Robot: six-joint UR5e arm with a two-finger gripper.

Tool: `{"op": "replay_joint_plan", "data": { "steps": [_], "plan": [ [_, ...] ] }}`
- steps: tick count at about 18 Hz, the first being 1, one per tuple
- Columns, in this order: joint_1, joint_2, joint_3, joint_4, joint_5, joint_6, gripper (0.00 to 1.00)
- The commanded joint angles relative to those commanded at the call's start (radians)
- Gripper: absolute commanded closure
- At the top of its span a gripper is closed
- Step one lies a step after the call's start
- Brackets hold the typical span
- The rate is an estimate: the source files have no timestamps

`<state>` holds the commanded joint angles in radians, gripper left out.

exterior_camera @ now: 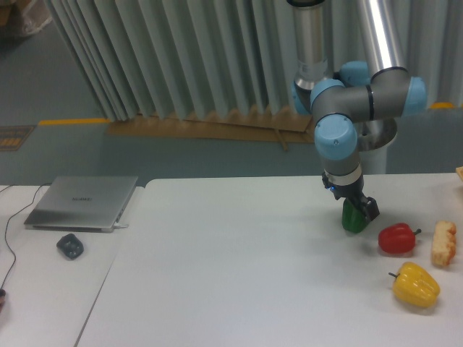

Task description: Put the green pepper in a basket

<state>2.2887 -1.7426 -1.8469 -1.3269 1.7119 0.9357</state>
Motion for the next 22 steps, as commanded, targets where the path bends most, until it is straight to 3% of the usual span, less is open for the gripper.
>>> {"op": "replay_joint_plan", "data": {
  "steps": [22],
  "plan": [
    [-0.008,-0.012,-0.035,0.029,0.0,0.002,0.0]
  ]
}}
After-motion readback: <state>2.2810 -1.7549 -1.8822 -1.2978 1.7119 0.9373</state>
